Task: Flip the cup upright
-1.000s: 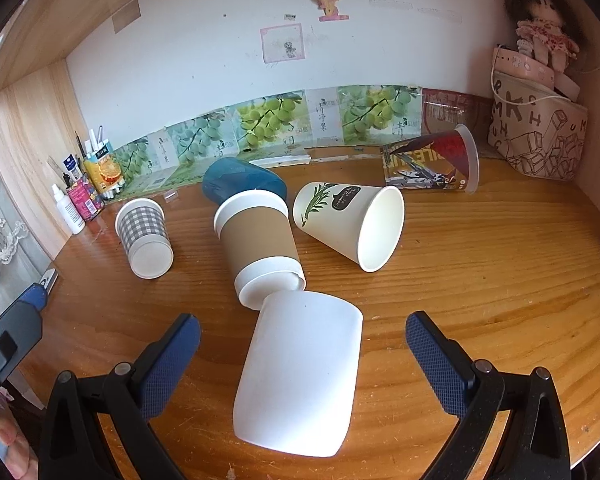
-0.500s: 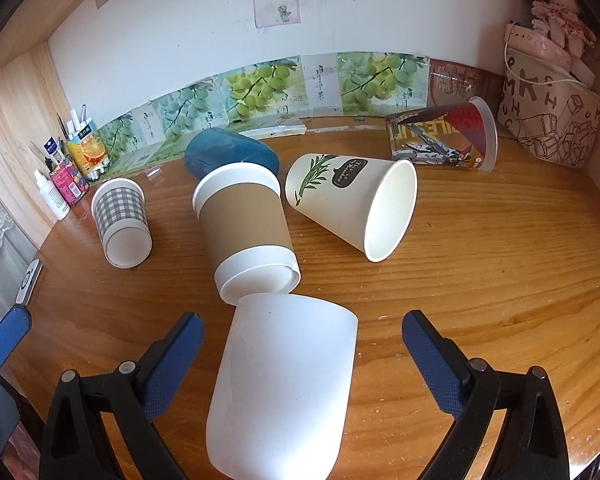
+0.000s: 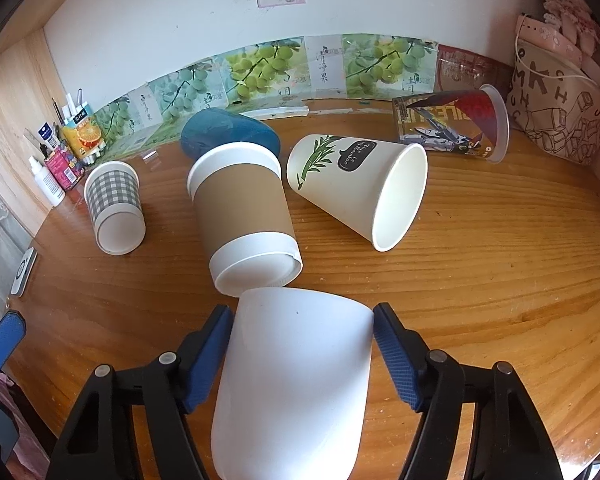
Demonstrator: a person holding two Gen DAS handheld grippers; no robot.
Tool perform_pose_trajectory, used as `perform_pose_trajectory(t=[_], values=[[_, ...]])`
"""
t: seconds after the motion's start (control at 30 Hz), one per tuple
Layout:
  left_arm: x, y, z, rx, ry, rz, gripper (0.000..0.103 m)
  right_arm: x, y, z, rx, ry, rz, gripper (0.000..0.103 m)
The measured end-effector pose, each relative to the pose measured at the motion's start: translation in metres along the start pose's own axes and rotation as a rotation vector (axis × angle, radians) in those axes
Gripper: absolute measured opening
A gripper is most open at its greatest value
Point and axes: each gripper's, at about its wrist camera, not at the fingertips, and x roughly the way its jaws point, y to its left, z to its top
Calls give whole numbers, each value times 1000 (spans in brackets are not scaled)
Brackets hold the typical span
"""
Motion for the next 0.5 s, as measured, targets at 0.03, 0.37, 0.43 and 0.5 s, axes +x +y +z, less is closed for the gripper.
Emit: perform_pose_trajectory(t=[0.03,0.37,0.43,0.5], values=[[-1,0,0,-2,-1,-1,89,-1,0,0,-1,-2,-5,72],[-17,0,1,-20,-35,-33,89,-23,-1,7,29,-70,-36,71],[-21,0,2,-23,-47,-36,89,-30,0,9,27,-85,-44,71],[-24,0,2,-22,-56,-40,89,-37,2,11,21,-105,-51,71]])
